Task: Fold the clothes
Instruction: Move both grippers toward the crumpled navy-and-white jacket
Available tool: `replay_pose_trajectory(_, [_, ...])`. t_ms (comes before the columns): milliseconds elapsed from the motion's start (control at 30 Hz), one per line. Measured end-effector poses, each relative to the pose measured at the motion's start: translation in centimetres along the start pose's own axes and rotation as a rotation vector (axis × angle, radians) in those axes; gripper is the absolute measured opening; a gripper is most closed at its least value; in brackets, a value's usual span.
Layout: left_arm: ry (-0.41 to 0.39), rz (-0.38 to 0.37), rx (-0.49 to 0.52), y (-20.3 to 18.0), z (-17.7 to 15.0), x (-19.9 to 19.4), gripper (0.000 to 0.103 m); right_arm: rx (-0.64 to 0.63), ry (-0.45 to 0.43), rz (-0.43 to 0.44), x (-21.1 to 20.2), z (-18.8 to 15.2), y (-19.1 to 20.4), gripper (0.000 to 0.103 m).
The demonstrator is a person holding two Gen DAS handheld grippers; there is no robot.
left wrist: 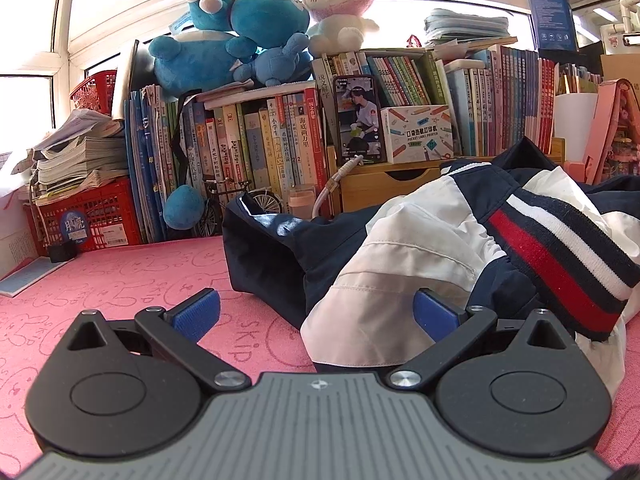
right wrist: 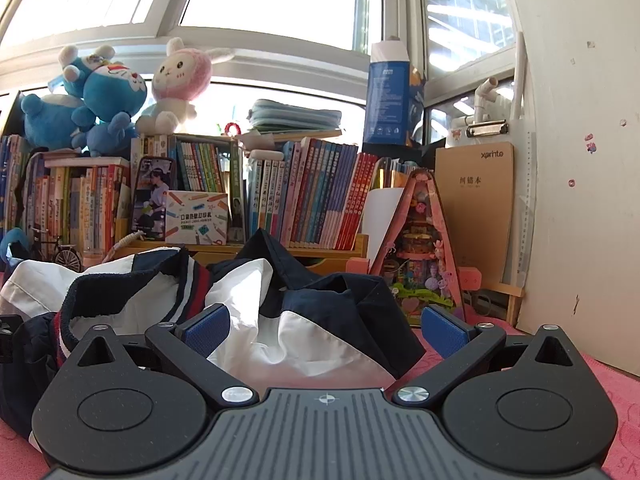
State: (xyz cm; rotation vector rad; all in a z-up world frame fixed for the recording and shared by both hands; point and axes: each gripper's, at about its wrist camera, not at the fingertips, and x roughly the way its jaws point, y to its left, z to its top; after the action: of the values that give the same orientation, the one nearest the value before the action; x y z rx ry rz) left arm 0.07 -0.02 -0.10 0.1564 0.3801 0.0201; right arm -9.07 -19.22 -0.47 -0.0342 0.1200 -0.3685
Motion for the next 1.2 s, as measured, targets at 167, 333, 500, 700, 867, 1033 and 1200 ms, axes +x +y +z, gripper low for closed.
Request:
replay_pose_trajectory(167, [0.035, -0.048, -0.02, -0.2, -0.4, 0.7, 0.103, 0.035, -0.001, 0.056, -0.2, 0.0, -1.0, 0.103])
replay_pose_trajectory(333, [0.165, -0.157, -0.059, 0.6, -0.5, 0.1, 0.103, 0.07, -0.002, 0.112, -0.5, 0.0, -2.0, 0.103])
replay_pose_trajectory(500, [0.385, -0.243, -0.08, 2.0, -0.5, -0.5, 0.103, 0.15, 0.228, 0.325, -2.1, 0.1, -2.5, 0.103])
replay_pose_trajectory(700, [0.47, -0.232, -0.063, 2.2, -1.6, -2.3, 0.103, 0.245, 0.415, 0.342, -3.4, -2.0, -1.5, 0.103])
replay_pose_trajectory(867, [0.447, -0.18, 0.024, 1.0, -1.7, -3.7, 0.103, 0.188, 0.466, 0.313, -4.9, -2.5, -0.7, 0.103])
replay_pose_trajectory(1033, [0.453, -0.184, 0.072, 0.0, -1.9, -4.0, 0.103, 0.138, 0.49, 0.295, -5.1, -2.2, -0.2, 0.103])
replay_pose_trajectory(1200, [0.449, -0.193, 0.082, -0.4, -2.0, -4.1, 0.103, 0.118, 0.52, 0.297, -5.0, -2.5, 0.1, 0.103])
